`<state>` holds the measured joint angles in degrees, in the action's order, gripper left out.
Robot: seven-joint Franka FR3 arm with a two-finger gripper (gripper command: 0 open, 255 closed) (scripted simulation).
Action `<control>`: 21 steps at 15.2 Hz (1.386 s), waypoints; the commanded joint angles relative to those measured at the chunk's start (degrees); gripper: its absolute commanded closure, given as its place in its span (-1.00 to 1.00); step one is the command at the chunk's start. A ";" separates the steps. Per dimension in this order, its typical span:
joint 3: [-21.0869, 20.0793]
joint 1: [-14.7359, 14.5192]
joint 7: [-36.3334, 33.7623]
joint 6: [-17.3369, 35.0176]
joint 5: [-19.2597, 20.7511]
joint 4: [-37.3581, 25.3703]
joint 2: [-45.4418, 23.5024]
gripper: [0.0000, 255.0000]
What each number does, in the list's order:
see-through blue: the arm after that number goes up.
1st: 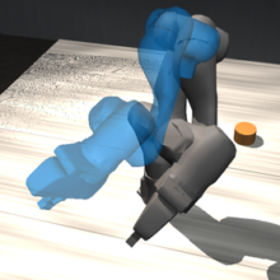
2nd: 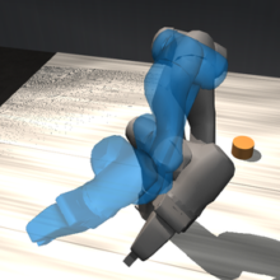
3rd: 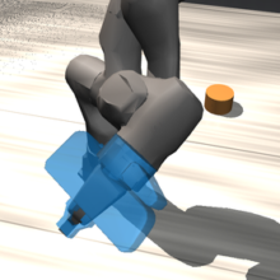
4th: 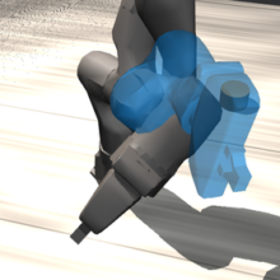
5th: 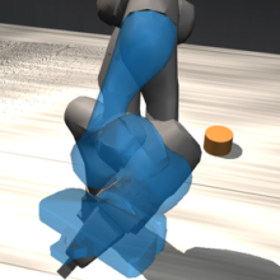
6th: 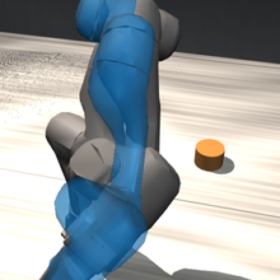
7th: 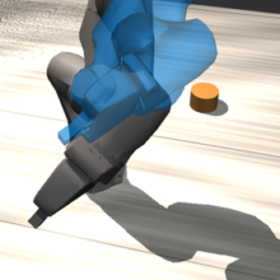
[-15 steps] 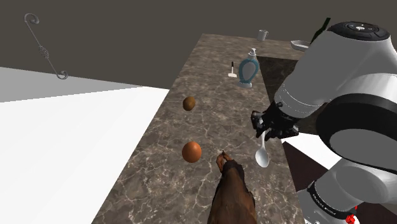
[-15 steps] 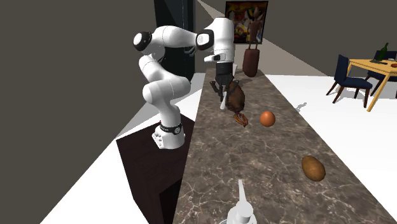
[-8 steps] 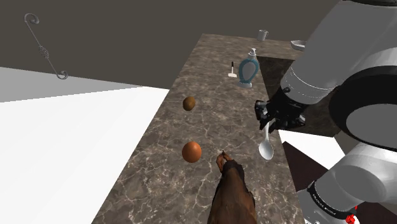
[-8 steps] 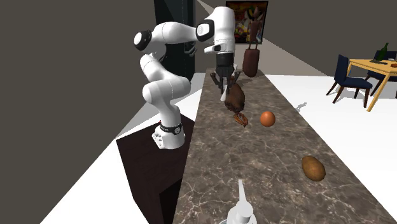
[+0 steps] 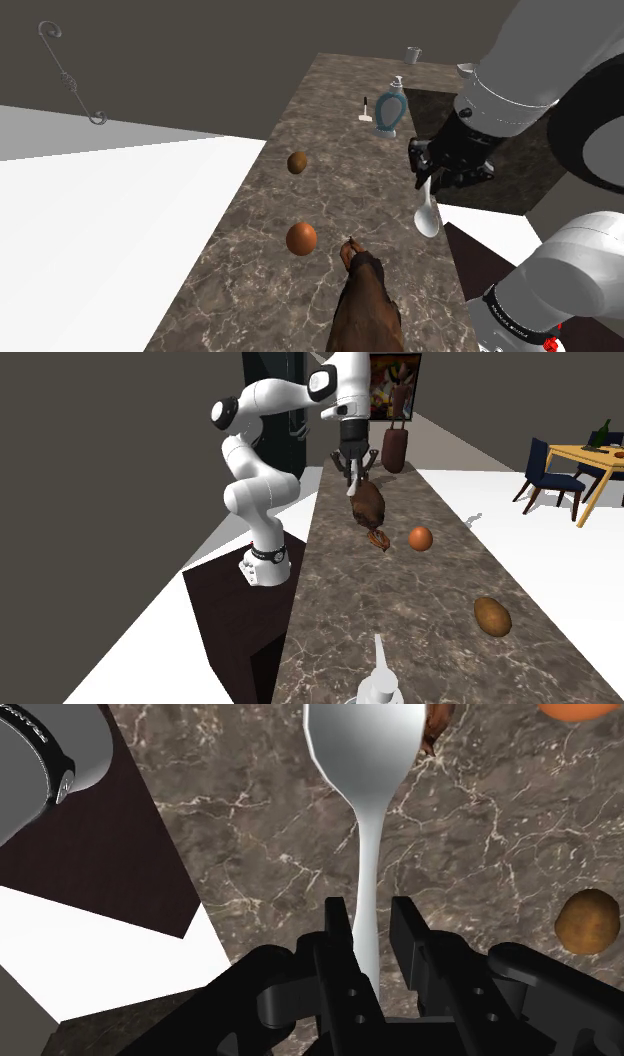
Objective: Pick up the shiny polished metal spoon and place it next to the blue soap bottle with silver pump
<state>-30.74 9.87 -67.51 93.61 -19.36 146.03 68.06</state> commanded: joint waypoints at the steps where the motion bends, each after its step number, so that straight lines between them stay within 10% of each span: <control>1: 0.50 0.52 0.08 -1.00 0.57 -1.85 -0.81 1.00; 21: 8.12 5.03 5.33 -6.19 7.75 -14.67 -9.03 1.00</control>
<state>-23.52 14.46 -63.30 86.61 -12.40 131.18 59.78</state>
